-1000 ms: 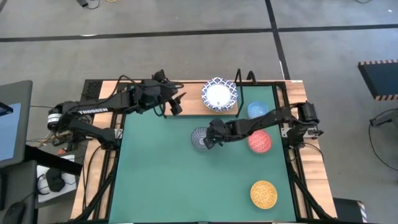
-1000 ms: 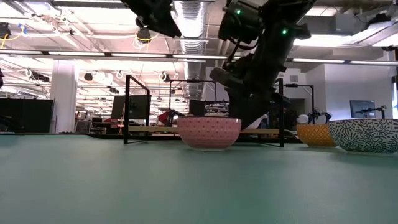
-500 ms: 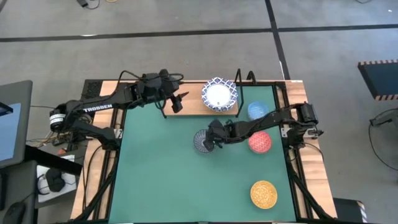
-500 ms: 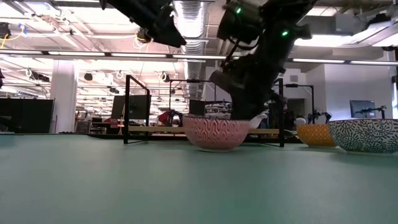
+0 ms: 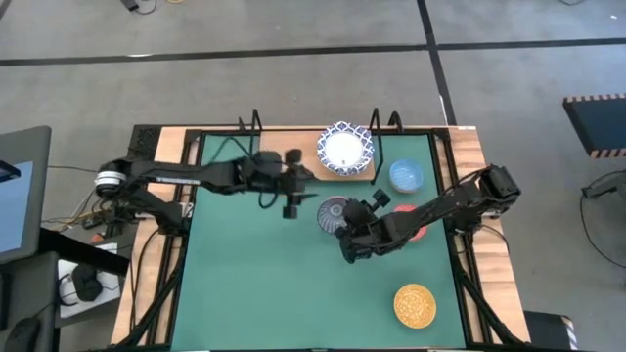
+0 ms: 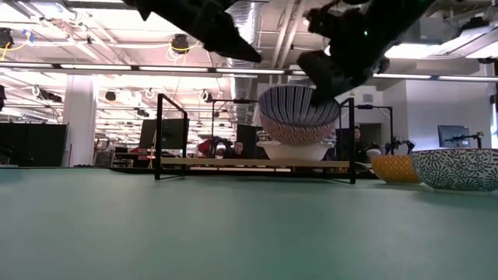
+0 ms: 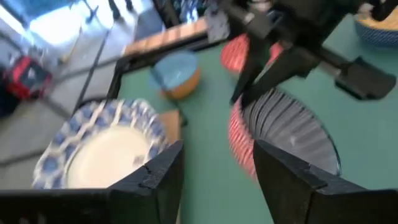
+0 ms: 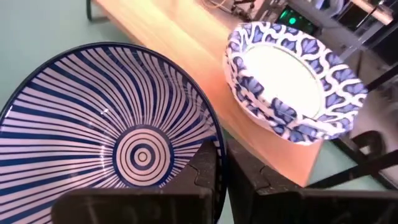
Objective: Place and stack bowls onto a shelf
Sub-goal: Put the blue bowl on the shelf
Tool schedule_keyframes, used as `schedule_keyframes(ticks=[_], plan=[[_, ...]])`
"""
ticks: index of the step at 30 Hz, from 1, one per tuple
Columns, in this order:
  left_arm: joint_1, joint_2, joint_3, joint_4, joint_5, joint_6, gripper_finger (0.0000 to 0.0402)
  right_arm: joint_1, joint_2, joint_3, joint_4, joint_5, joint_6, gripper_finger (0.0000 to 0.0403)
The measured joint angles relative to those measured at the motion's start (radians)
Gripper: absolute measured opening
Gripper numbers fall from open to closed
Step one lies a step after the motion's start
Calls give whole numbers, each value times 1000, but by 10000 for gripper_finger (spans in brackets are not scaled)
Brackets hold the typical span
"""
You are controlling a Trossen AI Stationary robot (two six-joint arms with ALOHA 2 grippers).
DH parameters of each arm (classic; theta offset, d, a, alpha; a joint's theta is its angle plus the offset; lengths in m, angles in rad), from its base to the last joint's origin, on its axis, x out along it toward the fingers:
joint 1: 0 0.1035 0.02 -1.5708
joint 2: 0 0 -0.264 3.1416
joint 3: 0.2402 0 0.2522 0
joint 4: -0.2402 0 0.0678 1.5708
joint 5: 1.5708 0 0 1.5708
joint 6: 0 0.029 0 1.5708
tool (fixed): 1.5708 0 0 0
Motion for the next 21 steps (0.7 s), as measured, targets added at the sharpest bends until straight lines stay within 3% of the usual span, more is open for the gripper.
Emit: schedule_keyframes(ticks=[6, 12, 19, 21], plan=[[-71, 91, 7, 168, 0, 34, 170, 32, -44, 1, -36, 74, -26, 40], [-83, 160, 46, 157, -10, 5, 171, 34, -51, 0, -22, 136, -95, 40], [-83, 189, 74, 143, -251, -35, 170, 32, -48, 1, 63, 174, -264, 40], [-83, 184, 75, 135, -265, -42, 164, 29, -48, 1, 96, 180, -346, 40]])
